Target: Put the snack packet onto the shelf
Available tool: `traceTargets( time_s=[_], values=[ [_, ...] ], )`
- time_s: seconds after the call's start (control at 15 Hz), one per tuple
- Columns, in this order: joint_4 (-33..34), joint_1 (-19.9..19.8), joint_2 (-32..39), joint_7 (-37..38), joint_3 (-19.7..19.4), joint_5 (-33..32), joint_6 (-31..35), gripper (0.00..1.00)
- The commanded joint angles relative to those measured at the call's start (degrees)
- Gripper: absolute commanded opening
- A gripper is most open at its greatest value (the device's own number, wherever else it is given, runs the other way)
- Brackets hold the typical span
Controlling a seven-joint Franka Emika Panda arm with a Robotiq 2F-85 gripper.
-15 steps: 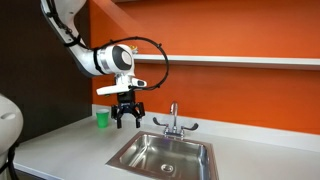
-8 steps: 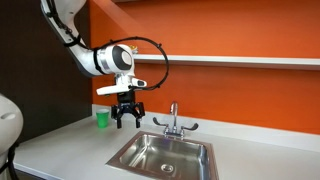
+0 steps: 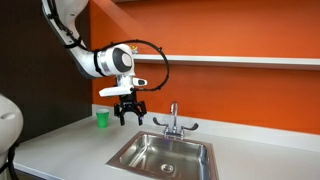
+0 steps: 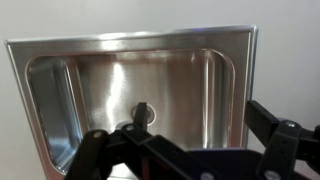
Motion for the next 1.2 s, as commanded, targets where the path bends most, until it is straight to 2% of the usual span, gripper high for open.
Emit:
traceTargets(
  time_s=[0.0, 0.2, 0.47, 0.53, 1.13],
  values=[
    [-1.4, -0.3, 0.1, -3.0, -0.4, 1.9, 5.4, 1.00],
    [-2.3, 0.1, 0.7, -8.1, -0.9, 3.6, 9.2, 1.00],
    [-2.2, -0.1, 1.4, -10.9, -0.9, 3.7, 9.3, 1.00],
    [-1.9, -0.4, 1.3, -8.0, -0.2, 2.7, 8.4, 1.00],
    [-1.9, -0.4, 1.5, -8.1, -0.2, 2.7, 8.4, 1.00]
  ],
)
